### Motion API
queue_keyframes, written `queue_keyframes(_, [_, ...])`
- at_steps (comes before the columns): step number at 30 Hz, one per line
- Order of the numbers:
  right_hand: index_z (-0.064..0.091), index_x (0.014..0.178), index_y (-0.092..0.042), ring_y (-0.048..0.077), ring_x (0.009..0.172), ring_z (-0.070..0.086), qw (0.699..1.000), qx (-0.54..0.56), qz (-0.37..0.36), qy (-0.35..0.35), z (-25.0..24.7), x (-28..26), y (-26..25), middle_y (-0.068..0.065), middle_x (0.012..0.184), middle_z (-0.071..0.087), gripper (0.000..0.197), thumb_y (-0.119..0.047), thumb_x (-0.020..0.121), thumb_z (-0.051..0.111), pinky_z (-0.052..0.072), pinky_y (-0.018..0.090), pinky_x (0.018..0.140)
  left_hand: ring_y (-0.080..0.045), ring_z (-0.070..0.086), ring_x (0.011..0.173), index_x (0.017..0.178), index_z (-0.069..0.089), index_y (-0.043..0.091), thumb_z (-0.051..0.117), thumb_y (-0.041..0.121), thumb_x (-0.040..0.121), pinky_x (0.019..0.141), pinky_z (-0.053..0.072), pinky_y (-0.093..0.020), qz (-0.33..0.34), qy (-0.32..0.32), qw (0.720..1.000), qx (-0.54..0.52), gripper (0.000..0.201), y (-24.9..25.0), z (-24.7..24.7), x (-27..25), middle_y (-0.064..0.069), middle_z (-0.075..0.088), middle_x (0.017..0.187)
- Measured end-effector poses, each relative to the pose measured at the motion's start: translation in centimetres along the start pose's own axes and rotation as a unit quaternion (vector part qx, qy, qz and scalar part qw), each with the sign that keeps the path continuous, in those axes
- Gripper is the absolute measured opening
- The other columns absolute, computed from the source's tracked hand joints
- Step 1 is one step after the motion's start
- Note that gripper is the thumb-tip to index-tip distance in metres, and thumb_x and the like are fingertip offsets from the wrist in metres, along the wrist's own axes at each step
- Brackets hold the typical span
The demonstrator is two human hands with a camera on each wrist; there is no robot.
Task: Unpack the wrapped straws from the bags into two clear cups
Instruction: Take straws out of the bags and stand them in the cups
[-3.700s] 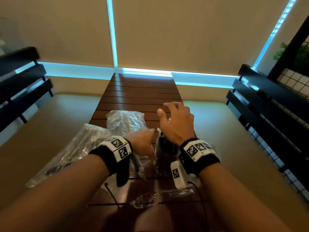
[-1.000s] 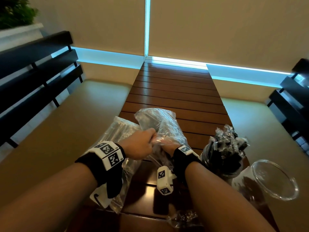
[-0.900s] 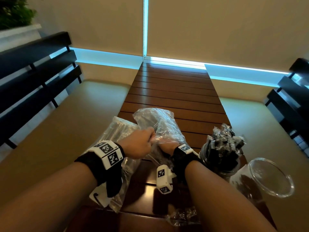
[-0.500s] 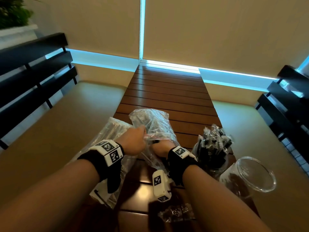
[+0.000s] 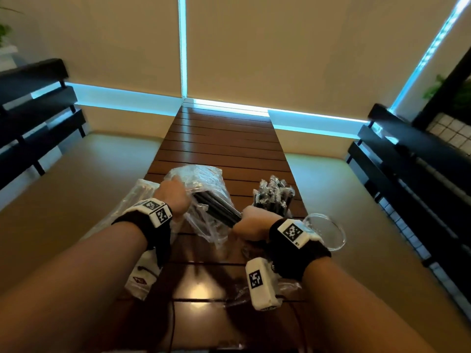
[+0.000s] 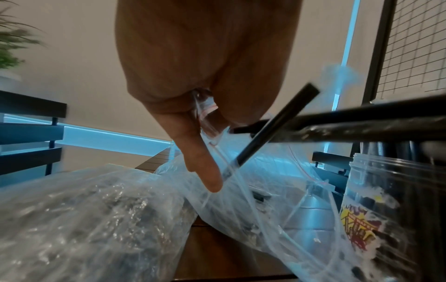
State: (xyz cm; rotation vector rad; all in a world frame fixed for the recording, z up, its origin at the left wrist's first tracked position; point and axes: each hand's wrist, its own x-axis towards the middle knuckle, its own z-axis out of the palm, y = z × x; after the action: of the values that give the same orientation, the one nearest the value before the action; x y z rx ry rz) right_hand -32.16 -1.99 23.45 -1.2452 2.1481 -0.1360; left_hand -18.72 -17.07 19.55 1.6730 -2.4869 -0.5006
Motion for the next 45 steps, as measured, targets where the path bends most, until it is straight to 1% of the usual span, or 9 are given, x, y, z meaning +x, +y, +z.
queue_keyframes(8, [0.062,0.097,-0.008,0.015,0.056,0.059,0.998,0.044,-0.034,0.036,-3.4,-5.7,1.5,0.005,0.075,0.064,0.028,-0.029,0.081,0.072,0.055,0.028,0.058,-0.036,0.065,0.097,0.096,0.058,0.003,0.058,0.021,0.084,0.077,0.053,-0.036,0.011,-0.016,0.998,0.052,0.022,0.4,-0.7,-2.7,-0.021,0.068,0.108])
queue_keyframes(14, [0.061,0.074,-0.018,0.012,0.058,0.059,0.968,0.092,-0.155,0.175,-2.7,-5.4,1.1,-0.002,0.066,0.061,0.019,-0.032,0.077,0.074,0.048,0.024,0.052,-0.027,0.058,0.112,0.116,0.059,0.008,0.057,0.02,0.073,0.089,0.052,-0.038,0.102,-0.035,0.99,-0.089,0.045,2.7,-4.1,-5.0,-0.01,0.061,0.119])
queue_keyframes(17, [0.053,0.064,-0.022,0.011,0.059,0.058,0.943,0.124,-0.176,0.255,-1.6,-3.8,0.8,-0.005,0.062,0.059,0.025,-0.034,0.075,0.072,0.049,0.028,0.056,-0.032,0.056,0.117,0.126,0.052,0.008,0.055,0.0,0.064,0.074,0.05,-0.033,0.176,-0.114,0.898,-0.387,0.062,4.5,-7.1,-7.3,-0.014,0.06,0.124])
queue_keyframes(20, [0.052,0.066,-0.025,0.008,0.061,0.055,0.916,0.169,-0.198,0.306,-0.6,-2.6,-0.1,-0.009,0.063,0.057,0.023,-0.032,0.078,0.07,0.042,0.026,0.057,-0.032,0.058,0.121,0.125,0.049,0.001,0.058,-0.005,0.068,0.095,0.049,-0.04,0.226,-0.219,0.785,-0.534,0.058,6.2,-9.2,-8.9,-0.021,0.06,0.129])
queue_keyframes(22, [0.055,0.074,-0.024,0.011,0.065,0.056,0.903,0.194,-0.209,0.322,0.0,-2.2,-1.0,-0.009,0.068,0.059,0.017,-0.033,0.082,0.068,0.041,0.026,0.06,-0.029,0.062,0.117,0.115,0.052,0.004,0.074,0.007,0.075,0.1,0.049,-0.045,0.22,-0.191,0.768,-0.571,0.045,7.6,-9.4,-9.3,-0.019,0.064,0.122])
queue_keyframes(29, [0.042,0.069,-0.029,0.001,0.051,0.047,0.874,0.2,-0.265,0.355,0.3,-1.5,-2.2,-0.011,0.059,0.05,0.028,-0.029,0.084,0.065,0.036,0.009,0.05,-0.016,0.056,0.06,0.058,0.049,0.02,0.073,0.036,0.085,0.078,0.052,-0.043,0.173,0.056,0.776,-0.603,0.04,11.3,-8.3,-9.6,0.005,0.049,0.051])
queue_keyframes(35, [0.05,0.064,-0.022,0.015,0.063,0.057,0.951,0.205,-0.146,0.178,-0.5,0.2,-0.1,-0.004,0.064,0.058,0.037,-0.047,0.071,0.077,0.047,0.029,0.061,-0.017,0.053,0.052,0.055,0.049,0.015,0.073,0.016,0.085,0.08,0.053,-0.046,0.243,0.119,0.782,-0.561,0.038,12.6,-10.6,-9.6,0.008,0.047,0.045])
queue_keyframes(38, [0.056,0.065,-0.012,0.018,0.056,0.057,0.896,0.425,-0.124,0.031,-0.5,0.1,-0.2,0.006,0.061,0.058,0.027,-0.019,0.077,0.08,0.052,0.033,0.063,-0.019,0.053,0.054,0.054,0.049,0.015,0.074,0.01,0.082,0.073,0.051,-0.041,0.265,0.133,0.774,-0.56,0.037,13.2,-11.7,-9.7,0.006,0.05,0.046])
queue_keyframes(45, [0.049,0.06,-0.011,0.014,0.053,0.053,0.849,0.502,-0.154,0.054,-1.2,-0.6,-1.1,0.001,0.056,0.048,0.03,0.009,0.076,0.065,0.052,0.033,0.066,-0.015,0.064,0.063,0.06,0.05,0.017,0.079,0.021,0.08,0.07,0.052,-0.033,0.26,0.13,0.808,-0.512,0.035,12.5,-10.9,-9.7,0.006,0.056,0.053])
